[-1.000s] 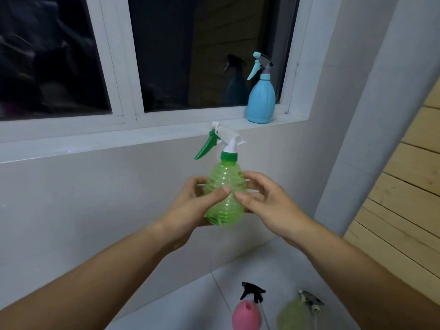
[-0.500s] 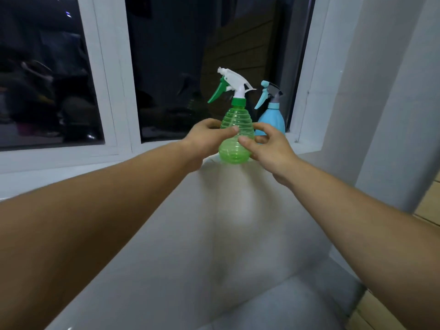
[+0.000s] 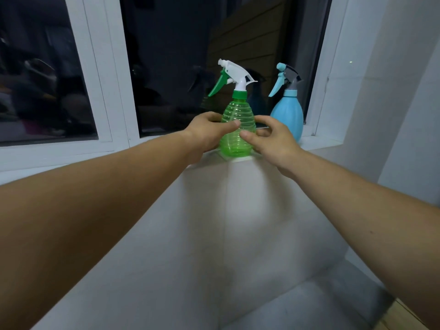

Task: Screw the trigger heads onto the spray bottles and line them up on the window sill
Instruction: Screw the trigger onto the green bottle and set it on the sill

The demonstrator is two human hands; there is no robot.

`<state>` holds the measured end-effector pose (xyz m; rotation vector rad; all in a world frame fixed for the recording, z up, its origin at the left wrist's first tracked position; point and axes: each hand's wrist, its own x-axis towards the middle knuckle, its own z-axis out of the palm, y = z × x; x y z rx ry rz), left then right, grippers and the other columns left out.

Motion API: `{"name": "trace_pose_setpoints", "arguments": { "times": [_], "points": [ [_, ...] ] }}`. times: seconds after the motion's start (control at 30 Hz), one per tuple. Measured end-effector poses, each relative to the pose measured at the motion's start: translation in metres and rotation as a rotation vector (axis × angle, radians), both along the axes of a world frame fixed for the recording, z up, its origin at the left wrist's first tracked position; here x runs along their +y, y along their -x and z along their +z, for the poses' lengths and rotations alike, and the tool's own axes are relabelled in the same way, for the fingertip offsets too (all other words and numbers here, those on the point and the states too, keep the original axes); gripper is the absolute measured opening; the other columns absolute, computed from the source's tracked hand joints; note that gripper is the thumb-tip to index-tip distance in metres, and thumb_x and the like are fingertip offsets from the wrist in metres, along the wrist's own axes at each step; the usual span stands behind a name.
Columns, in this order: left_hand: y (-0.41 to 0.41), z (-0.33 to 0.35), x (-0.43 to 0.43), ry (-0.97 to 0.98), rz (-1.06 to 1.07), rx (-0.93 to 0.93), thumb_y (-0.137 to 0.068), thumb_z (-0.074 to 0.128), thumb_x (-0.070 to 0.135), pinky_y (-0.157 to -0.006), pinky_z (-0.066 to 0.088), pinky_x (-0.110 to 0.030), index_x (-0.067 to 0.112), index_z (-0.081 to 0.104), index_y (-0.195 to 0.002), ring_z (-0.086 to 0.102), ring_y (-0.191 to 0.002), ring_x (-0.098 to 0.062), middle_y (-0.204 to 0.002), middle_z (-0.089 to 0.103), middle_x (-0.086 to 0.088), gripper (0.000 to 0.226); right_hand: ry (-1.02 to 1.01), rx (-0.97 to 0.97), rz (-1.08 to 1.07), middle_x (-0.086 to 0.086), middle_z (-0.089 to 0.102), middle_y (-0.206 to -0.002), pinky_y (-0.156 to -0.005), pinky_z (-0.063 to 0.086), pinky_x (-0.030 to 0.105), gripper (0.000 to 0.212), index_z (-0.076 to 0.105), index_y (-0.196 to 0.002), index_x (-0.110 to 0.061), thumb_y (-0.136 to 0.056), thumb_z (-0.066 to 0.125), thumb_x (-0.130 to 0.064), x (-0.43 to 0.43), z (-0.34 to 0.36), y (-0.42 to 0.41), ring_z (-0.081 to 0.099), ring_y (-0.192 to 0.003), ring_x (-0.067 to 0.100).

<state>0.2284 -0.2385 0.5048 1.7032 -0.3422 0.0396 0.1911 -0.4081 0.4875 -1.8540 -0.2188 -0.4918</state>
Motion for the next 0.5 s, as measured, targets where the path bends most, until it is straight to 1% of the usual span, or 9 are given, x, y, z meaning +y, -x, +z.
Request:
{"name": "trace_pose_setpoints", "arguments": {
  "times": [0.1,0.17,0.2,0.27,0.3,0.33,0.37,0.43,0.5],
  "points": [
    [0.0,-0.002,-0.001,0.012,0.01,0.002,-0.088,0.083,0.028,-0.101,0.061,-0.043,0.009,0.065,-0.132,0.078,-0.107,-0.025,-0.121,0.078,-0.011,0.052,0.013,-0.016,-0.009,0.005,0.074,-0.106,-0.078,0.059,0.026,0.051,0.054,-0.13,-0.018,-0.083,0.075,-0.022,0.0,-0.002,0.001,0.073,-0.09,0.014],
    [0.002,-0.001,0.0,0.014,0.014,-0.008,-0.086,0.084,0.031,-0.102,0.06,-0.044,0.009,0.064,-0.134,0.078,-0.107,-0.025,-0.122,0.077,-0.011,0.056,0.016,-0.023,-0.012,0.006,0.072,-0.109,-0.083,0.059,0.029,0.052,0.054,-0.13,-0.018,-0.083,0.075,-0.022,0.001,-0.002,0.002,0.072,-0.094,0.014],
    [0.004,0.0,0.0,0.016,0.013,-0.009,-0.081,0.087,0.035,-0.103,0.06,-0.044,0.009,0.063,-0.136,0.077,-0.108,-0.026,-0.124,0.077,-0.01,0.066,0.025,-0.024,-0.014,0.005,0.072,-0.11,-0.086,0.059,0.032,0.053,0.054,-0.131,-0.018,-0.083,0.075,-0.023,0.001,-0.002,0.002,0.071,-0.096,0.014],
    [0.007,0.0,0.001,0.021,0.018,0.006,-0.059,0.091,0.049,-0.105,0.058,-0.044,0.011,0.052,-0.148,0.075,-0.112,-0.026,-0.132,0.073,-0.01,0.105,0.049,-0.026,-0.019,0.005,0.07,-0.117,-0.094,0.056,0.037,0.059,0.052,-0.136,-0.019,-0.082,0.076,-0.023,0.0,-0.004,0.002,0.068,-0.105,0.015],
    [0.007,0.0,0.002,0.024,0.026,0.015,-0.048,0.091,0.054,-0.107,0.057,-0.044,0.013,0.045,-0.154,0.074,-0.116,-0.026,-0.137,0.07,-0.009,0.123,0.051,-0.016,-0.025,0.007,0.066,-0.124,-0.098,0.053,0.038,0.066,0.048,-0.14,-0.019,-0.081,0.077,-0.023,0.0,-0.004,0.002,0.064,-0.114,0.016],
    [0.007,0.001,0.003,0.019,0.034,0.021,-0.043,0.09,0.056,-0.108,0.055,-0.044,0.014,0.039,-0.158,0.071,-0.12,-0.027,-0.141,0.067,-0.01,0.133,0.043,-0.001,-0.034,0.01,0.061,-0.134,-0.102,0.05,0.037,0.074,0.043,-0.145,-0.019,-0.08,0.078,-0.024,-0.001,-0.005,0.004,0.059,-0.123,0.018],
    [0.008,0.002,0.005,0.006,0.04,0.022,-0.042,0.09,0.057,-0.11,0.054,-0.044,0.015,0.037,-0.159,0.069,-0.123,-0.028,-0.143,0.065,-0.01,0.135,0.039,0.018,-0.043,0.012,0.054,-0.142,-0.103,0.048,0.033,0.079,0.038,-0.148,-0.02,-0.08,0.079,-0.025,-0.002,-0.004,0.006,0.054,-0.129,0.018],
    [0.016,0.003,0.007,-0.041,0.066,0.024,-0.057,0.091,0.054,-0.113,0.051,-0.046,0.013,0.037,-0.159,0.065,-0.129,-0.031,-0.145,0.062,-0.013,0.122,0.049,0.028,-0.071,0.011,0.05,-0.145,-0.101,0.046,0.029,0.08,0.037,-0.148,-0.022,-0.08,0.078,-0.028,-0.005,-0.003,0.013,0.051,-0.13,0.016],
    [0.029,0.004,0.007,-0.062,0.116,0.009,-0.075,0.089,0.043,-0.113,0.051,-0.045,0.01,0.04,-0.154,0.064,-0.128,-0.03,-0.139,0.064,-0.014,0.099,0.055,-0.003,-0.148,0.006,0.058,-0.134,-0.103,0.048,0.033,0.069,0.048,-0.141,-0.021,-0.08,0.077,-0.034,-0.009,-0.002,0.024,0.057,-0.121,0.014]
  ]
}}
